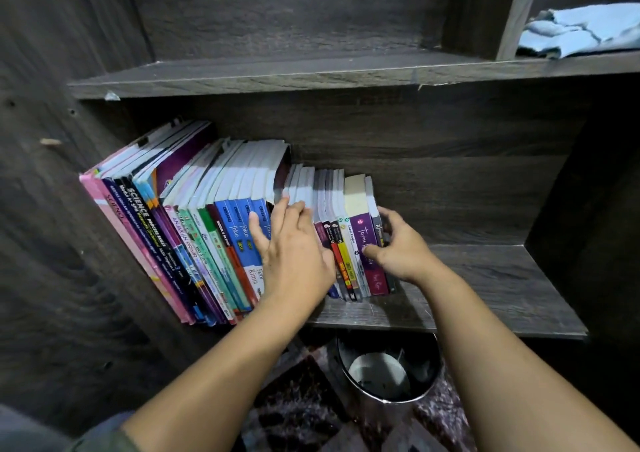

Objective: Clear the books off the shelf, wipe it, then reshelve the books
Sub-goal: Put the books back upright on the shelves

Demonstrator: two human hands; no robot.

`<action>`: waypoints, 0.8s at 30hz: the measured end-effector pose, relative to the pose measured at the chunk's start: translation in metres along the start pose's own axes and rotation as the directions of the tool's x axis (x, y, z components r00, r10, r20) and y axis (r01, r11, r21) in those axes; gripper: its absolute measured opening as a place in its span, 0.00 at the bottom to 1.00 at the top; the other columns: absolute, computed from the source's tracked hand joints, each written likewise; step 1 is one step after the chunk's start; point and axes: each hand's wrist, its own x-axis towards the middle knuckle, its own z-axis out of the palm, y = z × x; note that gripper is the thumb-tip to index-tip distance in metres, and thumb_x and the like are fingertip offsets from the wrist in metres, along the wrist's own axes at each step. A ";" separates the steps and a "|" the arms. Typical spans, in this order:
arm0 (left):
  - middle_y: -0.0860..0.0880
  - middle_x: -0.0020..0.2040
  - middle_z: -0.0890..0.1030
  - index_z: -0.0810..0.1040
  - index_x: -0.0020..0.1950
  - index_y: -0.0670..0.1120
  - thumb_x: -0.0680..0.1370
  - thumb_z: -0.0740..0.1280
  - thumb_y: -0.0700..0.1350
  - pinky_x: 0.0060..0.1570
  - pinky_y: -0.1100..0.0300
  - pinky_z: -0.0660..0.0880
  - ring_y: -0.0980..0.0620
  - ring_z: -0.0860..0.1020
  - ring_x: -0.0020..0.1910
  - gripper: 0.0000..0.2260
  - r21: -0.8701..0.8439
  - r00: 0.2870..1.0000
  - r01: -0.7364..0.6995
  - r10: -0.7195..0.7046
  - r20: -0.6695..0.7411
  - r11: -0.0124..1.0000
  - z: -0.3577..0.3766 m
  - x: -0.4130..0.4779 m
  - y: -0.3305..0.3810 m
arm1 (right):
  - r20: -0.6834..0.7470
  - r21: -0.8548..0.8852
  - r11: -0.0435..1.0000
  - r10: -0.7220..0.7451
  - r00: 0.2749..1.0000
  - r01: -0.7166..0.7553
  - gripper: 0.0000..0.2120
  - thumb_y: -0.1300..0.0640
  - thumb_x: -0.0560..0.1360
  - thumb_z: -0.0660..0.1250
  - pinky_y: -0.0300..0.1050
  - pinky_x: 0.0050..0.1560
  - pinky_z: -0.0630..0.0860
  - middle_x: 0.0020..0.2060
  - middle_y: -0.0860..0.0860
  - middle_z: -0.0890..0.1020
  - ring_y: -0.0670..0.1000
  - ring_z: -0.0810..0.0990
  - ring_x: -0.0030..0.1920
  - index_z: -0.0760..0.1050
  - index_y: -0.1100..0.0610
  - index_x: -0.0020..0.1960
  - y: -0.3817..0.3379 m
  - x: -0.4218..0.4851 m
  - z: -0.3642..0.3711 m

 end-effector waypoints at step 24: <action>0.39 0.69 0.71 0.63 0.70 0.38 0.82 0.61 0.47 0.65 0.50 0.70 0.42 0.73 0.66 0.21 -0.167 0.998 0.040 -0.031 0.055 0.985 0.023 -0.020 0.002 | -0.053 -0.184 0.983 0.015 0.998 -0.024 0.43 0.57 0.71 0.73 0.52 0.65 0.71 0.65 0.55 0.73 0.56 0.73 0.65 0.50 0.52 0.77 -0.002 0.009 0.016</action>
